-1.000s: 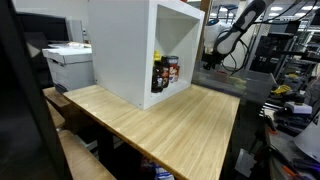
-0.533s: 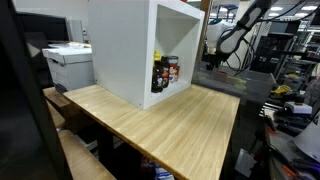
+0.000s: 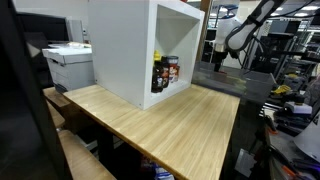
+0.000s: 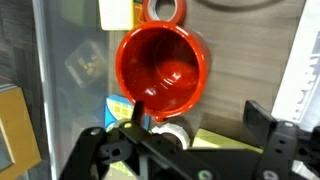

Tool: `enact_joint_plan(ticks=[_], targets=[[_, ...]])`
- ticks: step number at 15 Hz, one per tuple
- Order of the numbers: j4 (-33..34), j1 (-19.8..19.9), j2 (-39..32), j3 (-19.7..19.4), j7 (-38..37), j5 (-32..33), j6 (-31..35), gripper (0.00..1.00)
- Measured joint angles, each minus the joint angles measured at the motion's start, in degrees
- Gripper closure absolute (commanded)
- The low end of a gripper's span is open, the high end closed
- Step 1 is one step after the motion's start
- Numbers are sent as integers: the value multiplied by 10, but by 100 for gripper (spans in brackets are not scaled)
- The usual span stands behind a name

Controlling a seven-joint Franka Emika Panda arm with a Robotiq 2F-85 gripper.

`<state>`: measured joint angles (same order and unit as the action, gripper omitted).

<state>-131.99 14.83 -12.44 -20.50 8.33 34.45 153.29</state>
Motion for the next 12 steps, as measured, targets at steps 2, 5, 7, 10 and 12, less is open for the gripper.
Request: enact_joint_plan(ticks=[2,5,7,10,12], targets=[[-24,28,16,22,110,-69,20,0],[-33,47,19,45,212,-155,21,0],[-34,62,19,60,280,-217,17,0],[-31,78,18,75,356,-302,2,0],[-26,80,17,75,364,-326,-9,0]])
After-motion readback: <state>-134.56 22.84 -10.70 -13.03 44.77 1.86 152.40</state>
